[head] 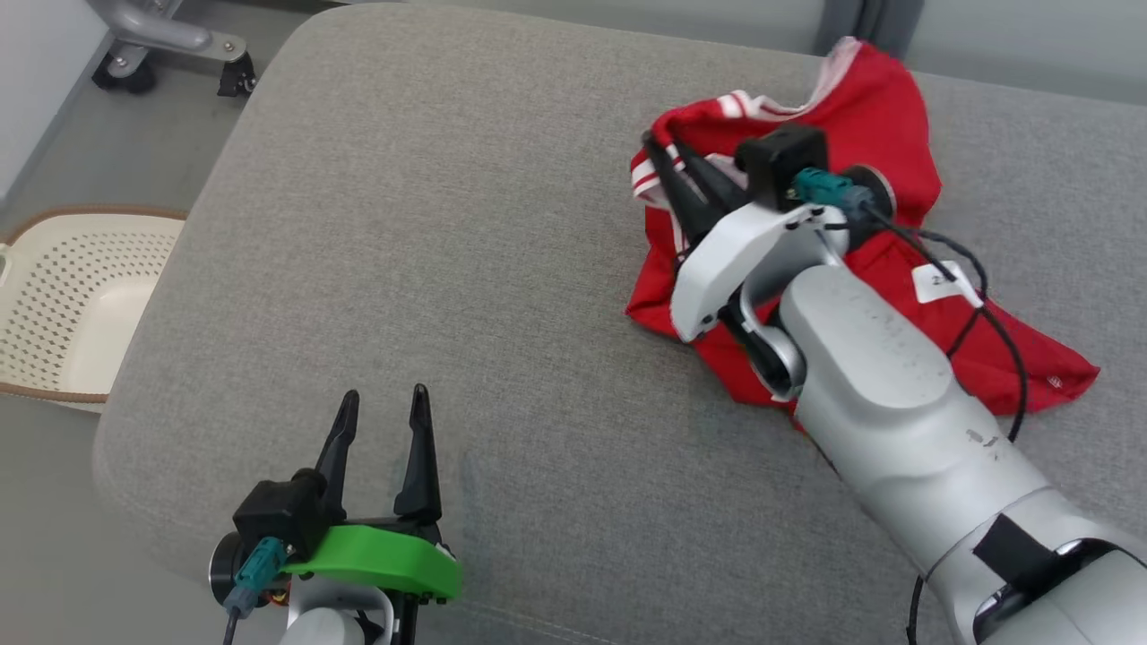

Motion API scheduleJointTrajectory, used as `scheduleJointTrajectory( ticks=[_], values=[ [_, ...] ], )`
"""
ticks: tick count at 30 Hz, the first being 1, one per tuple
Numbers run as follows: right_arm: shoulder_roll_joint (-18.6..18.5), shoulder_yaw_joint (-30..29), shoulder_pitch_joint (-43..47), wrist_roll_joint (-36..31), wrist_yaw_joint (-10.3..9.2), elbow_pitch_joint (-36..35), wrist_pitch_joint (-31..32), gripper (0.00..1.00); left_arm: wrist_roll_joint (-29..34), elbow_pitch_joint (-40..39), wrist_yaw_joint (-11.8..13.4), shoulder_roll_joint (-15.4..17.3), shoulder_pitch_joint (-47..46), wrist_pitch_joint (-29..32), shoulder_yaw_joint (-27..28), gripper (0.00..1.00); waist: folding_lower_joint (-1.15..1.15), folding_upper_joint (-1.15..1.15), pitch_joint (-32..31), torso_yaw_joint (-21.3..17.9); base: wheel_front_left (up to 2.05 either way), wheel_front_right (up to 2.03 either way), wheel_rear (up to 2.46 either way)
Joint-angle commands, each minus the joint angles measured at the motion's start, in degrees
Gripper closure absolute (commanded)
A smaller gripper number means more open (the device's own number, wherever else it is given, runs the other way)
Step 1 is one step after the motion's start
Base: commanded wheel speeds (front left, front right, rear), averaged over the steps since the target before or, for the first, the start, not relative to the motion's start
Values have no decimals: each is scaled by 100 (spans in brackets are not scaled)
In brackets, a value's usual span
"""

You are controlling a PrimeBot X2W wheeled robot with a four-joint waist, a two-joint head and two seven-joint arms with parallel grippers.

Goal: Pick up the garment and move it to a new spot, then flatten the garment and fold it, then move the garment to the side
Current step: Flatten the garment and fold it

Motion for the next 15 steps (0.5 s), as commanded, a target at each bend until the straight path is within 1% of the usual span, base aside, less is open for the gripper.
scheduleJointTrajectory(
  ticks=[1,5,9,11,12,13,15],
  values=[
    [-16,368,108,201,-9,-93,90,100,-39,-4,12,10,69,-19,8,0,0,0,-120,218,0,0,0],
    [-13,1351,285,776,-9,-299,326,100,-71,-20,30,10,116,-19,-1,0,0,0,-150,403,0,0,0],
    [-15,2142,437,1195,-9,-363,460,100,-97,-44,51,10,172,-19,12,0,0,0,-142,480,0,0,0],
    [-13,2458,486,1330,-9,-391,401,100,-109,-62,64,10,183,-19,20,0,0,0,-140,478,0,0,0],
    [-18,2563,500,1395,-9,-395,357,78,-116,-70,78,10,191,-20,28,0,0,0,-141,462,0,0,0],
    [-20,2685,522,1481,-9,-386,316,0,-122,-75,85,9,205,-19,41,0,0,0,-145,427,0,0,0],
    [-20,2814,500,1568,-9,-348,218,0,-109,-73,85,9,214,-19,51,0,0,0,-171,335,0,0,0]
  ],
)
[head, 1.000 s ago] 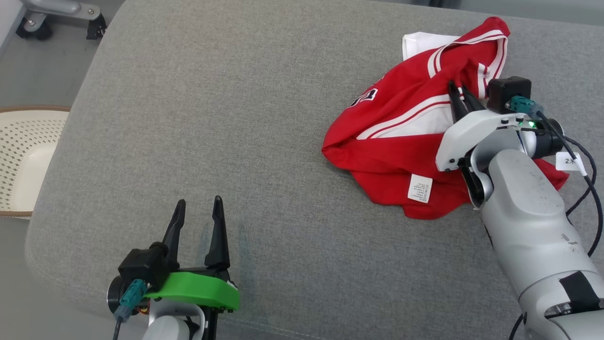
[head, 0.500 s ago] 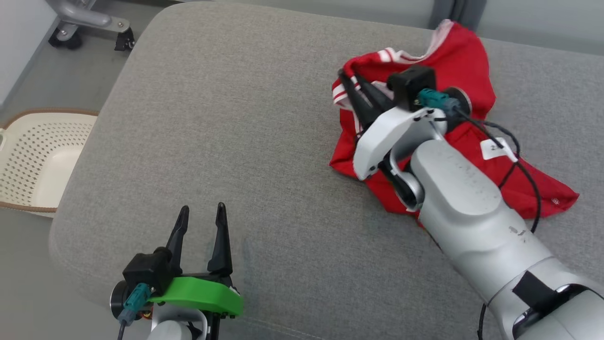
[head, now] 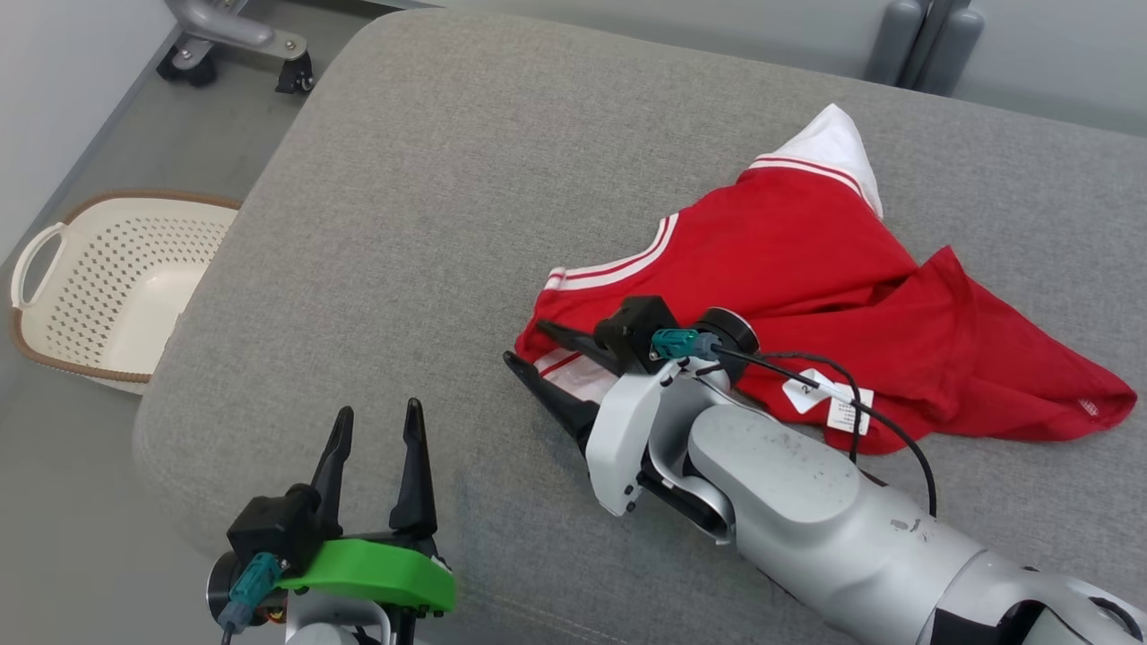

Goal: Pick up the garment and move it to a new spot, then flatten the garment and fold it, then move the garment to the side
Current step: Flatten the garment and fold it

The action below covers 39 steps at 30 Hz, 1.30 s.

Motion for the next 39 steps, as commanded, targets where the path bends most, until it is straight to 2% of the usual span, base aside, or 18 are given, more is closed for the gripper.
scheduleJointTrajectory(
  ticks=[1,6,10,15,19,24,30,34,35,36,37,38,39],
  values=[
    [-30,23,-10,53,-9,43,-101,0,19,-1,9,9,52,-19,29,0,0,0,-43,-134,0,0,0],
    [-24,-86,-191,129,-9,123,-409,0,118,22,-32,9,129,-19,108,0,0,0,-205,-568,0,0,0],
    [-28,-574,-226,139,-9,332,-548,0,189,12,-57,9,151,-19,191,0,0,0,-334,-956,0,0,0],
    [-261,-1289,-374,-311,-9,1238,-607,0,238,9,-97,9,153,-19,166,0,0,0,-404,-1257,0,0,0],
    [-510,-1797,-253,-557,-9,1693,-611,0,262,-18,-93,10,169,-19,198,0,0,0,-386,-1367,0,0,0],
    [-762,-2409,8,-799,-9,1739,-612,0,283,-34,-120,9,152,-19,221,0,0,0,-292,-1423,0,0,0],
    [-692,-2888,424,-992,-9,1794,-613,0,293,-8,-137,9,57,-19,217,0,0,0,-188,-1421,0,0,0],
    [-456,-2962,578,-1027,-9,1950,-588,0,308,25,-175,9,-21,-19,216,0,0,0,-138,-1383,0,0,0],
    [-422,-2961,602,-1011,-9,1957,-577,32,311,27,-166,9,-27,-19,220,0,0,0,-133,-1380,0,0,0],
    [-396,-2956,618,-1002,-9,1955,-578,59,313,32,-165,9,-30,-19,227,0,0,0,-129,-1379,0,0,0],
    [-381,-2946,623,-1010,-9,1946,-579,94,317,36,-165,9,-30,-19,232,0,0,0,-128,-1379,0,0,0],
    [-349,-2933,627,-1007,-9,1893,-583,100,322,39,-166,9,-30,-19,239,0,0,0,-130,-1381,0,0,0],
    [-334,-2936,631,-998,-9,1853,-587,100,326,41,-167,9,-27,-19,247,0,0,0,-133,-1386,0,0,0]
  ],
)
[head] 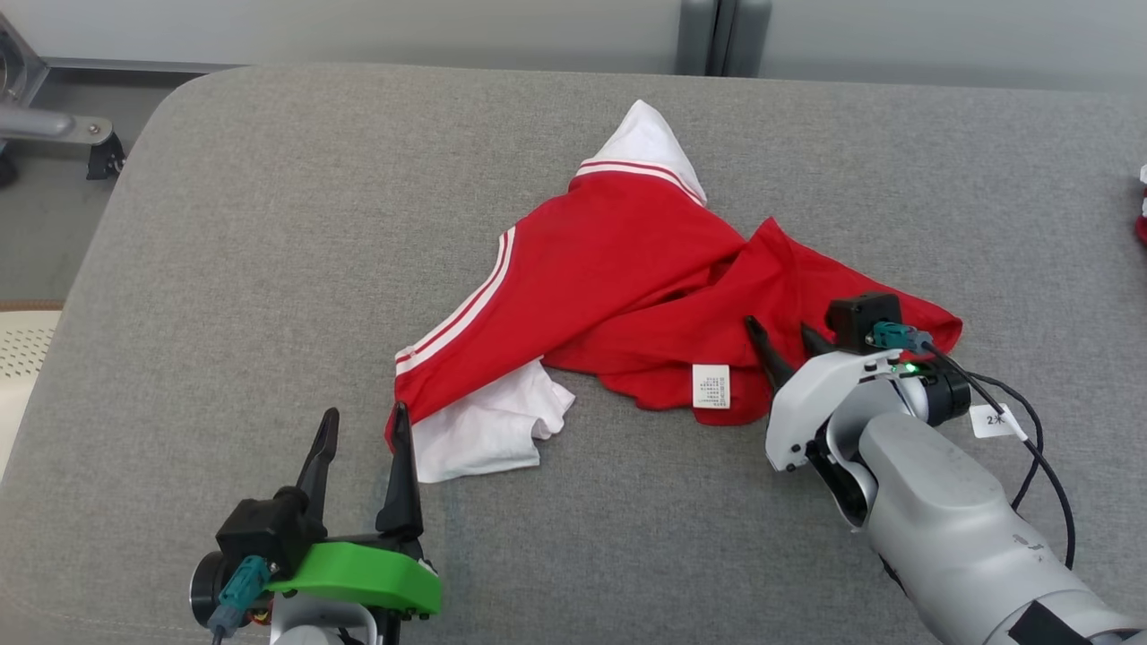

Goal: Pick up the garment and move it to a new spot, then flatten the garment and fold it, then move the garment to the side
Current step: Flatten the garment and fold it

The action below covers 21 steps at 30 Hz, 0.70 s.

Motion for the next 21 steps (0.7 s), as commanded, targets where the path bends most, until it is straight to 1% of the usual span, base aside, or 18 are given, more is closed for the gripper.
scheduleJointTrajectory(
  ticks=[1,5,9,11,15,19,21],
  values=[
    [-37,-11,97,31,-9,-156,-7,100,51,10,-2,12,-61,-18,46,0,0,0,-17,-22,0,0,0],
    [-205,-135,314,52,-9,-546,-20,100,68,-28,33,12,8,-18,87,0,0,0,-55,-116,0,0,0],
    [-624,-427,585,0,-9,-1039,-22,100,98,-69,40,12,73,-18,148,0,0,0,-68,-293,0,0,0],
    [-905,-699,732,-97,-9,-1323,-23,100,116,-84,24,12,78,-18,172,0,0,0,-66,-415,0,0,0],
    [-1298,-1275,1022,-299,-9,-1888,98,100,157,-104,-4,12,74,-18,193,0,0,0,-49,-632,0,0,0],
    [-1559,-1992,1398,-581,-9,-2589,408,100,179,-116,-22,12,31,-18,182,0,0,0,-2,-806,0,0,0],
    [-1597,-2397,1624,-755,-9,-2938,568,100,197,-112,-35,12,-3,-18,158,0,0,0,29,-863,0,0,0]
  ],
)
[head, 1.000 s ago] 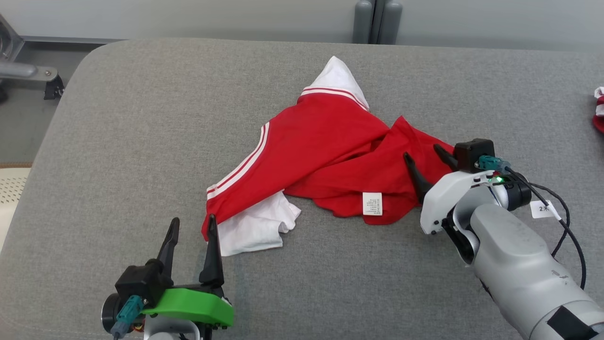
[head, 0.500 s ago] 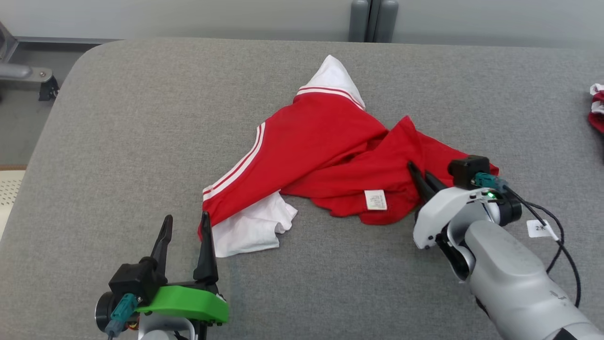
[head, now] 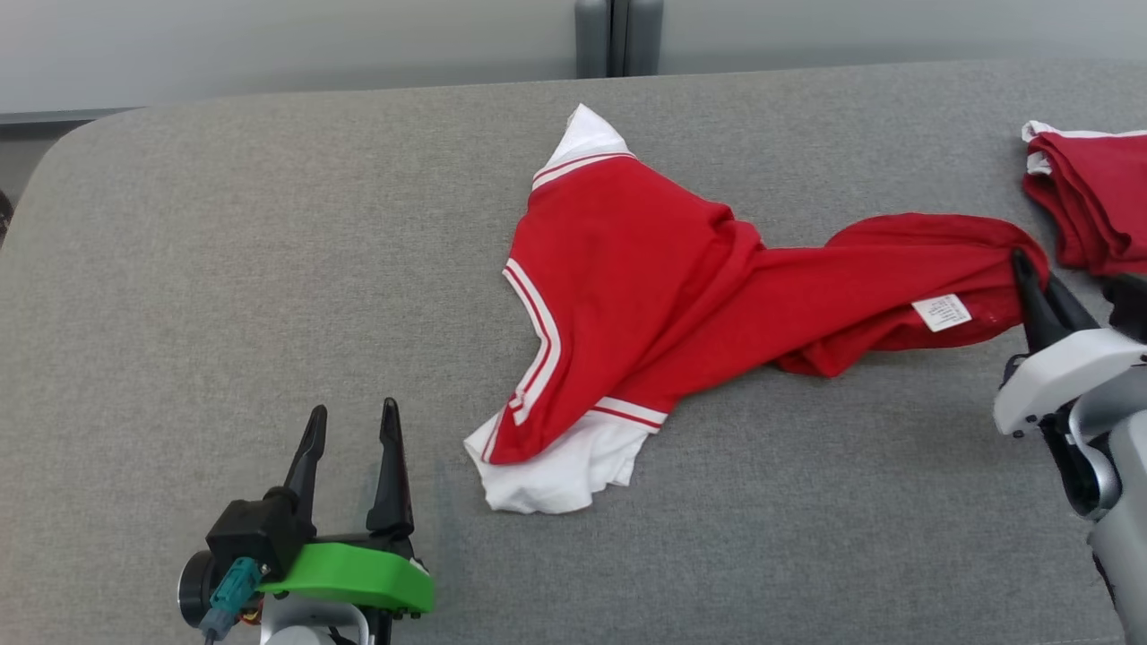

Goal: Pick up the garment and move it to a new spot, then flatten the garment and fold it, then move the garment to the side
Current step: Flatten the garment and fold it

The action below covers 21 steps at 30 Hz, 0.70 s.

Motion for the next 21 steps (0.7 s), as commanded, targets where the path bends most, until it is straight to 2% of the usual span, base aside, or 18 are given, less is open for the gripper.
scheduleJointTrajectory(
  ticks=[1,6,12,13,14,21],
  values=[
    [14,-192,207,-128,-9,-212,91,100,62,-5,-21,13,-58,-18,-4,0,0,0,64,-108,0,0,0],
    [462,-916,910,-494,-9,-979,472,100,76,35,-44,14,-121,-18,-65,0,0,0,135,-189,0,0,0],
    [1051,-1334,1449,-721,-9,-1253,456,98,73,61,-52,14,-185,-18,-80,0,0,0,162,-221,0,0,0],
    [1119,-1371,1491,-757,-9,-1261,410,63,72,63,-54,14,-186,-18,-81,0,0,0,156,-222,0,0,0],
    [1182,-1416,1533,-806,-9,-1264,349,2,75,70,-57,14,-184,-18,-76,0,0,0,146,-224,0,0,0],
    [1340,-1581,1508,-992,-9,-1606,1,0,82,88,-88,14,-140,-18,-49,0,0,0,1,-267,0,0,0]
  ],
)
